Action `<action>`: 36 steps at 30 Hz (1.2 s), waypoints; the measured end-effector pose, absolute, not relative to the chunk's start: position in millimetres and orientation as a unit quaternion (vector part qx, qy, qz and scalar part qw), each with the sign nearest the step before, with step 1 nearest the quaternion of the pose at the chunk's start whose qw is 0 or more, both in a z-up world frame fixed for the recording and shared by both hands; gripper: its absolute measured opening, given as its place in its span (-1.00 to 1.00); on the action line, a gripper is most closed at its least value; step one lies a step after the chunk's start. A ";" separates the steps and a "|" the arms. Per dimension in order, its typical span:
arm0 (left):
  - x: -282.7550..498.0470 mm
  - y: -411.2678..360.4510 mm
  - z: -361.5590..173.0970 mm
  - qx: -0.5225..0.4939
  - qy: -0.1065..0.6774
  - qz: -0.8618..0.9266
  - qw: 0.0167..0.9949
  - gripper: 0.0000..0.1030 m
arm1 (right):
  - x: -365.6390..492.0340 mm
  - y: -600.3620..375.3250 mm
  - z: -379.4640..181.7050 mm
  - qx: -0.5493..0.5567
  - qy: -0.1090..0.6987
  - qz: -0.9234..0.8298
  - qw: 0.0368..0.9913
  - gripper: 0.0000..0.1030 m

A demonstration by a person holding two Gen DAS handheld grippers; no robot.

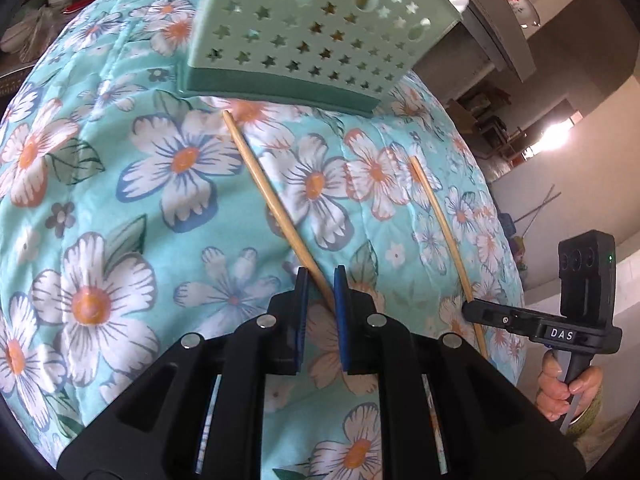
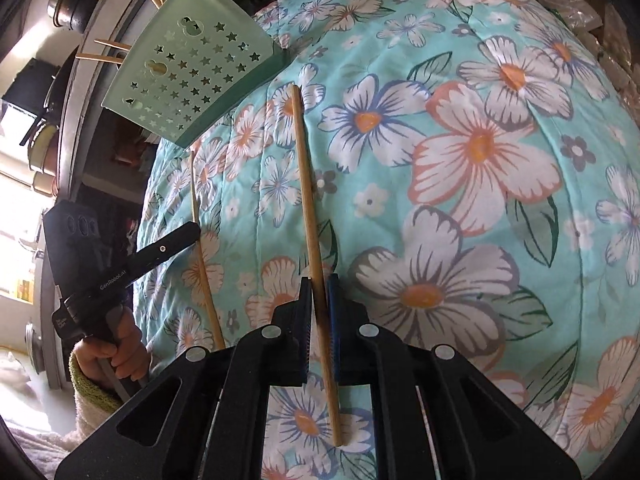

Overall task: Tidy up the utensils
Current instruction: 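Hold the grasped chopsticks with both grippers just above the quilt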

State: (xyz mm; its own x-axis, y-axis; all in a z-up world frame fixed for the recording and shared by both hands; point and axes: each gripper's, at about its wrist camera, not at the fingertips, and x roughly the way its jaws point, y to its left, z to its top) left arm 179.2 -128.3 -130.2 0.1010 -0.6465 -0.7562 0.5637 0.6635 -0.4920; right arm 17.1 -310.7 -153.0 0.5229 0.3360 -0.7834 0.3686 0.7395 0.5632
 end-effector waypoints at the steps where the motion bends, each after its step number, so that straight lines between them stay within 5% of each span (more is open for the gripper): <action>1: 175.1 -132.3 -129.6 -0.029 0.531 -0.415 0.738 -0.77 | 15.8 -309.9 -155.0 0.370 0.487 -0.007 0.791 -0.84; 14: 127.0 -130.2 -131.1 0.003 0.544 -0.448 0.709 -0.76 | 5.9 -294.7 -165.5 0.393 0.502 0.033 0.770 -0.85; 21: 146.7 -127.7 -132.3 -0.028 0.550 -0.430 0.715 -0.69 | 29.1 -297.3 -144.6 0.326 0.497 0.014 0.804 -0.51; 36: 194.0 -155.0 -130.8 -0.018 0.538 -0.381 0.751 -0.72 | 100.1 -308.1 -146.7 0.265 0.482 -0.013 0.835 -0.50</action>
State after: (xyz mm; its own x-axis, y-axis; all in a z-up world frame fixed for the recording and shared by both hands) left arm 194.0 -155.0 -130.8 0.1300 -0.5928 -0.7948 0.5537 0.7084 -0.4378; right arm 100.1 -308.1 -146.7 0.5357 0.2335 -0.8115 0.2763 0.8597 0.4297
